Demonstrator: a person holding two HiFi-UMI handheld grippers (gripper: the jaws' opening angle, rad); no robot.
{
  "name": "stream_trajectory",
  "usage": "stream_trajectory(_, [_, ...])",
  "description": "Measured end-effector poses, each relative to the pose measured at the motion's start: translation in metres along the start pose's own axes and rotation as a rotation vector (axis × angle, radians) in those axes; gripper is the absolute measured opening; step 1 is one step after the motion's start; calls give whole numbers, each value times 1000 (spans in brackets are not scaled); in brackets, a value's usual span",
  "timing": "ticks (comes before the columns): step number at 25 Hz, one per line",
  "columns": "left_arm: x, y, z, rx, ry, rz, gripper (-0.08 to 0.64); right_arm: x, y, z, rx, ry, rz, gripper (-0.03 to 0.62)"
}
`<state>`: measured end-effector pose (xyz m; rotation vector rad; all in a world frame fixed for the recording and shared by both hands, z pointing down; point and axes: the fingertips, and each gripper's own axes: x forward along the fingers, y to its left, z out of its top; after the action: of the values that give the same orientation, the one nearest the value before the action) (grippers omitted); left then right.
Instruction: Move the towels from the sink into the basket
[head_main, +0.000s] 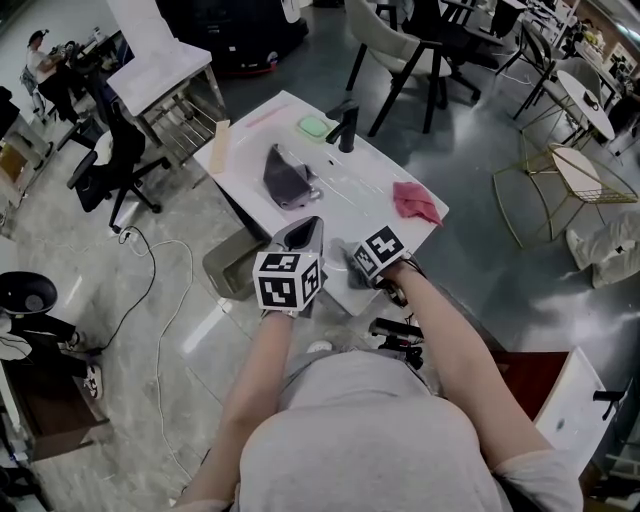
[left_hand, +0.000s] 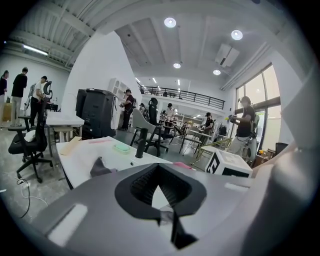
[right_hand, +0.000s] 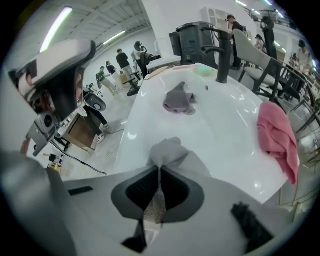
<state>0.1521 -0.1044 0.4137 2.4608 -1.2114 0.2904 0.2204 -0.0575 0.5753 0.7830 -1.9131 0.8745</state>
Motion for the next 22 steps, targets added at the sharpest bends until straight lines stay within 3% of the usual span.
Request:
stream_trajectory(4, [0, -3, 1, 10, -6, -6, 2, -9, -1, 1, 67, -41, 50, 29])
stream_trajectory(10, [0, -6, 2, 9, -9, -13, 2, -28, -2, 12, 44, -89, 12, 29])
stream_trajectory(22, [-6, -7, 5, 20, -16, -17, 2, -80, 11, 50, 56, -313, -66, 29])
